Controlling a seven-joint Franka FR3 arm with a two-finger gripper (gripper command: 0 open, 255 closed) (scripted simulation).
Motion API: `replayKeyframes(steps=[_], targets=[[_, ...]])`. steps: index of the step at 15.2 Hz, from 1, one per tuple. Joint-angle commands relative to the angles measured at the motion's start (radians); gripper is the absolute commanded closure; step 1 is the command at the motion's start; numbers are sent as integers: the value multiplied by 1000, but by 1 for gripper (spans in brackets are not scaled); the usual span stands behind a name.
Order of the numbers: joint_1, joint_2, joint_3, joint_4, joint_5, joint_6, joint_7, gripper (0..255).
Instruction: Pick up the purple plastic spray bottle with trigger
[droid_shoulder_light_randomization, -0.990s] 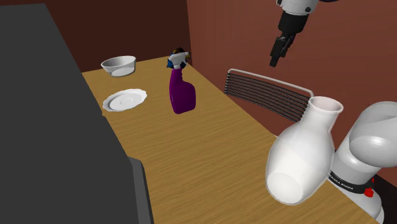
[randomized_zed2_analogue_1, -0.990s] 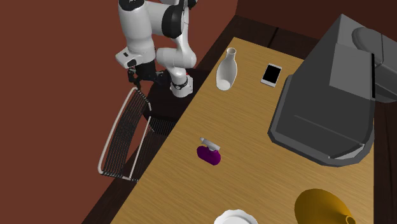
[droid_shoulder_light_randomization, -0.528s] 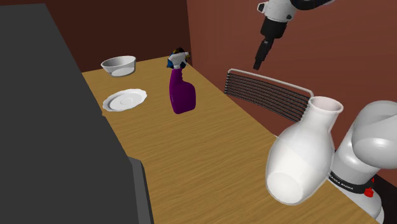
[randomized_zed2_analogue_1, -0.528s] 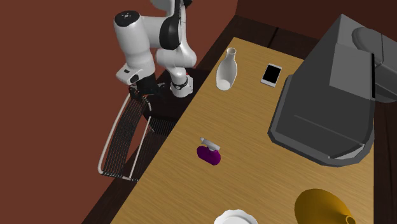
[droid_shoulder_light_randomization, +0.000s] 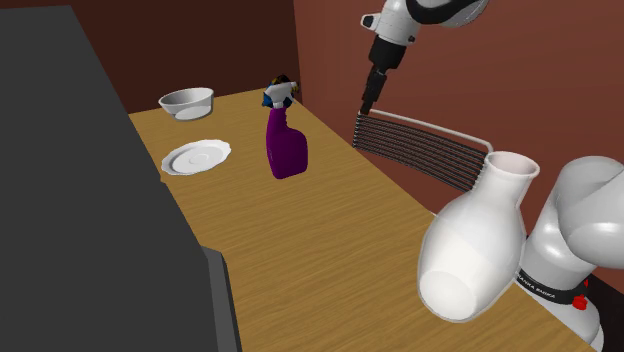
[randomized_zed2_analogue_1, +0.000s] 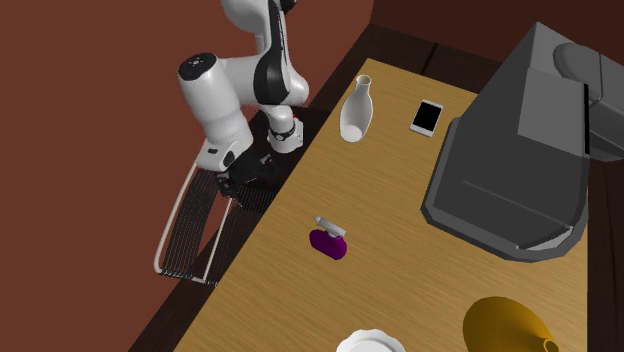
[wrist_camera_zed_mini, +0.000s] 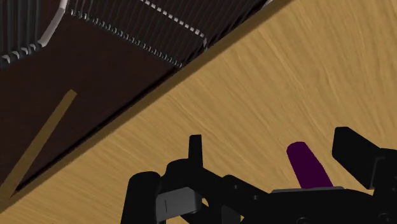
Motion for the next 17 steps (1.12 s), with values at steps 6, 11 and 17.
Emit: replayKeyframes(steps=[6,11,17], targets=[[127,174,-37,121,160,76,-263,0],[198,289,-44,228,282,80,-449,0],[240,373,-33,295,380,85,-601,0]])
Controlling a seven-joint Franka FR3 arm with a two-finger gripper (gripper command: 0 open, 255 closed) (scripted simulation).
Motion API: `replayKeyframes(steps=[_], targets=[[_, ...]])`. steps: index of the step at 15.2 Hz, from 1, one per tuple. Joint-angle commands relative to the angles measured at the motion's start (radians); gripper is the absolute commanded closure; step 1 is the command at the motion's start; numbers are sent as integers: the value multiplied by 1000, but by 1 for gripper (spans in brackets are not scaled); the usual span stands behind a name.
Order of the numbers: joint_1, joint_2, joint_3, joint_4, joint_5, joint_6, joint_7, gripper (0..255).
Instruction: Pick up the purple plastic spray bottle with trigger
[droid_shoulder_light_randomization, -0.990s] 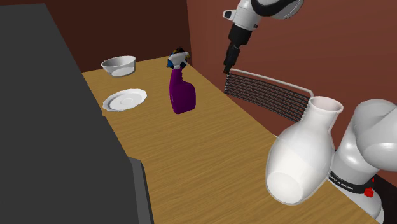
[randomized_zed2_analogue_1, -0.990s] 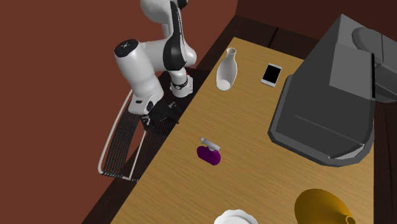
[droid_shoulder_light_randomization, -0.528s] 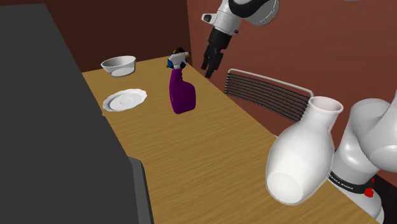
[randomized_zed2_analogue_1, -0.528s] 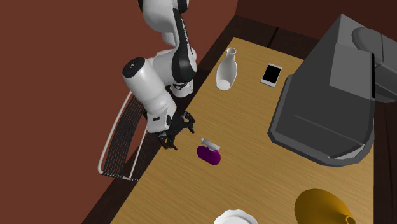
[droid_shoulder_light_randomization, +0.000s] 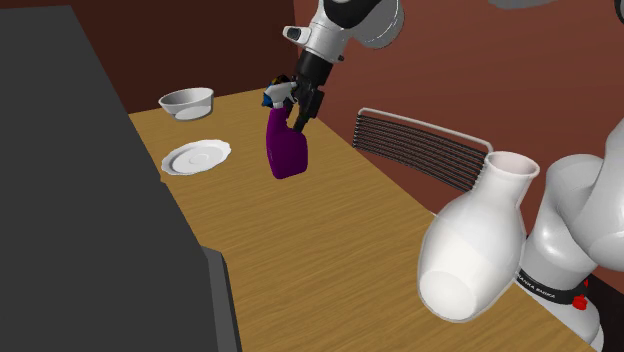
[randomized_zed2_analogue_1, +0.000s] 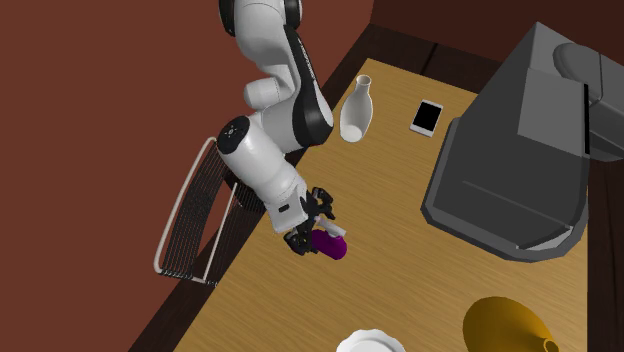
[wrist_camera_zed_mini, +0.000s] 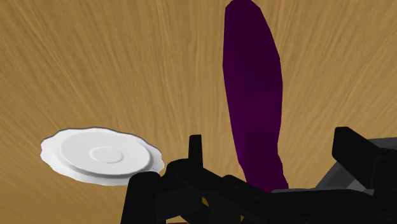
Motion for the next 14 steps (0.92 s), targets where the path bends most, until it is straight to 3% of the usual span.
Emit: replayKeyframes(steps=[1,8,9,14], targets=[[3,6,1,-17,14,21,-23,0],[6,15,2,-66,34,72,-54,0],[6,16,2,-64,34,71,-54,255],[6,16,2,-65,34,71,-54,255]])
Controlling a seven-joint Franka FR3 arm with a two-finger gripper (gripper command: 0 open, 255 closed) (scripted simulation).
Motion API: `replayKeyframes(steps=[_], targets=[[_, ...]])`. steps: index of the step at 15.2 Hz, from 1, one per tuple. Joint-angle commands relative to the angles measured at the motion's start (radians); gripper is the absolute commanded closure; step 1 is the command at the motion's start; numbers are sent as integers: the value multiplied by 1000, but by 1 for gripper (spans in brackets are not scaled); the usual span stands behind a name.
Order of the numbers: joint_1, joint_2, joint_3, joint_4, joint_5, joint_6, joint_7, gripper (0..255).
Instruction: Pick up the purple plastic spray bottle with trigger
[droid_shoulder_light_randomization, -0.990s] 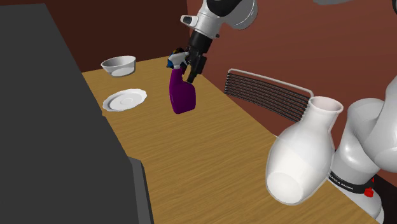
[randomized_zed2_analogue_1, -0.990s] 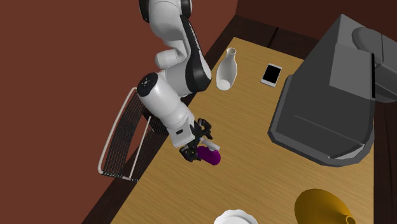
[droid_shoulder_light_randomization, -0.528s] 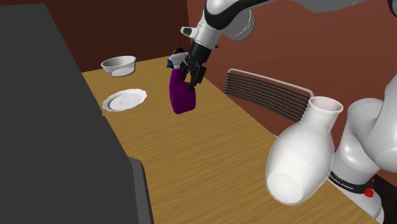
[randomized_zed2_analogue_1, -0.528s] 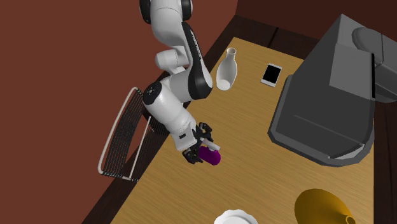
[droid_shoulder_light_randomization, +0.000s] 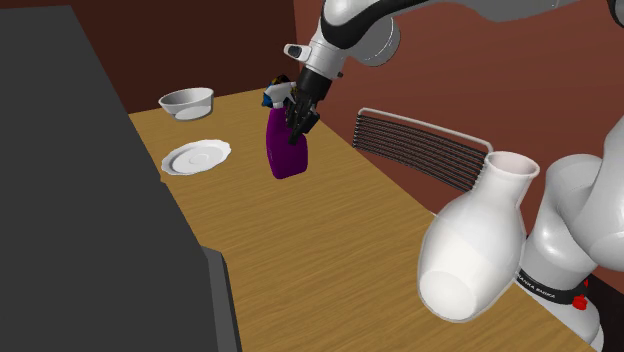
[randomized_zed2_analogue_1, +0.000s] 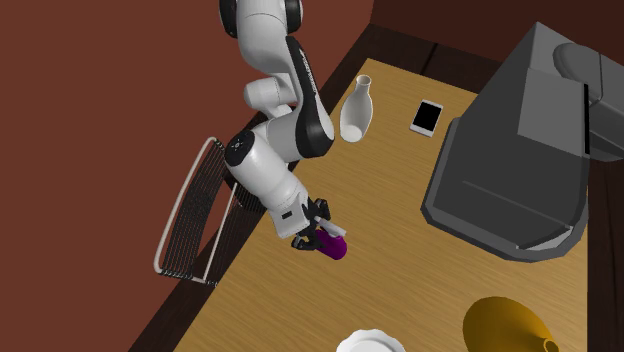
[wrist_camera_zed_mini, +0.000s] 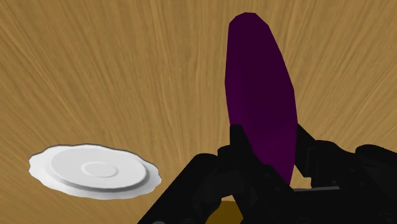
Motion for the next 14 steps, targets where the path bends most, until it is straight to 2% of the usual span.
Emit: replayKeyframes(steps=[1,4,14], targets=[[0,0,0,0,0,0,0,255],[0,0,0,-1,0,0,-1,255],[-6,-14,-3,111,-40,-113,65,255]])
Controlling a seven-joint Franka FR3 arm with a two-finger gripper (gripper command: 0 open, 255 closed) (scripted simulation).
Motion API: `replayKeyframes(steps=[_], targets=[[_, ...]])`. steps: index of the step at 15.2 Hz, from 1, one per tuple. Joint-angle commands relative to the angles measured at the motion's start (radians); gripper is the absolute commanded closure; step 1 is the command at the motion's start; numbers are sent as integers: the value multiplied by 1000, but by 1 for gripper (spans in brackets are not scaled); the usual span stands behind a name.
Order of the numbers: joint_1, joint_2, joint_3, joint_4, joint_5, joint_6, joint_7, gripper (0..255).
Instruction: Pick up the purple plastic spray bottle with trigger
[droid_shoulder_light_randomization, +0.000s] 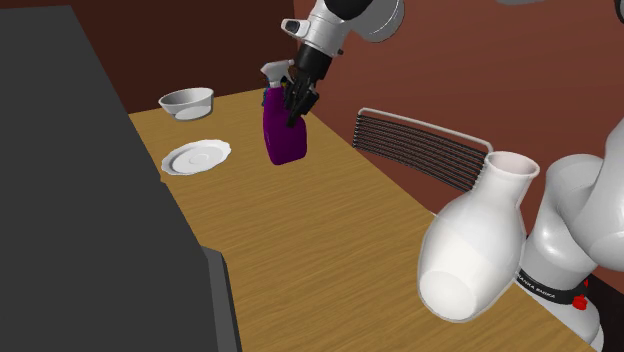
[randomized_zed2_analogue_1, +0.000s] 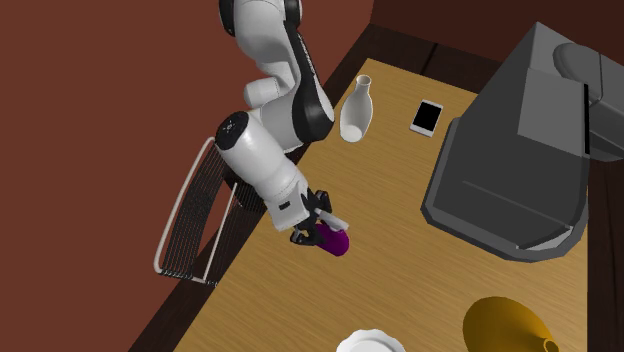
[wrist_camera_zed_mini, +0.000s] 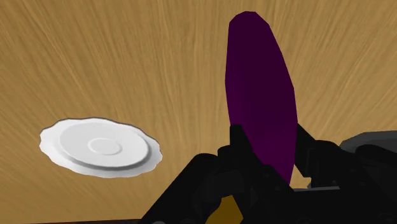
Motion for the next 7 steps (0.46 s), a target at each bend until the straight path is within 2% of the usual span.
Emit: replayKeyframes(steps=[1,7], targets=[[-1,1,-1,28,-6,-24,12,255],[-3,3,-3,82,-18,-73,36,255]])
